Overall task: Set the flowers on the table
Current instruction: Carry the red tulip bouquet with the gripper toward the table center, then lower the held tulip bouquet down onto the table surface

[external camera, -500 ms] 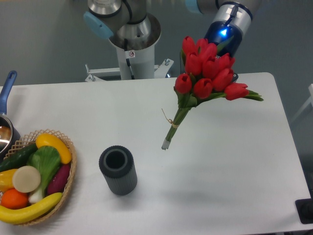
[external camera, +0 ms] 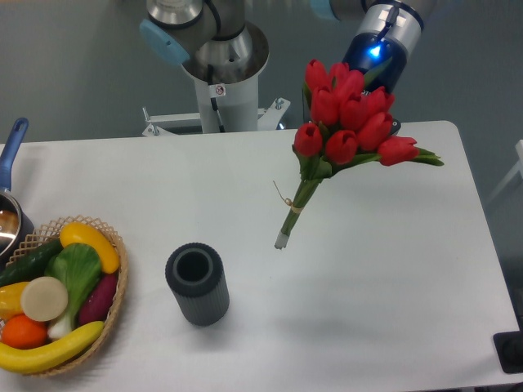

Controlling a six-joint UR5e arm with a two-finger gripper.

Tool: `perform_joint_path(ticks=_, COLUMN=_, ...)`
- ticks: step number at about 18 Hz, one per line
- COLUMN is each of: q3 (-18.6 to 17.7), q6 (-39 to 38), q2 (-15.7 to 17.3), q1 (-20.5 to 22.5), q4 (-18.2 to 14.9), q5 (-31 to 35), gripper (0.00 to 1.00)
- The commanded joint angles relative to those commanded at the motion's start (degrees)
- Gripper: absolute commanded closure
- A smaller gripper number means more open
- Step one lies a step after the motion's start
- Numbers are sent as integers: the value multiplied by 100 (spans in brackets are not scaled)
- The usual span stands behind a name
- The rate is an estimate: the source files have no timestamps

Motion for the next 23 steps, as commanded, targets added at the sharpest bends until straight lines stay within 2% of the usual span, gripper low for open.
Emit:
perform_joint_path(ticks=7, q3=9, q6=26, q2=149, q1=-62, q4=0, q5=1142, gripper=67)
perform_joint_path(ticks=10, q3=-79, q6=297, q2=185, q1=-210, q4=0, q5=1888, gripper=67)
perform_joint_path(ticks=12, q3=-105, q6=658, q2=115, q1=-395, q4=0, q5=2328, gripper=67)
perform_joint_path(ticks=23, q3=-299, q6=1555, q2=-228, q1=-746, q4=-26, q5=4340, gripper=68)
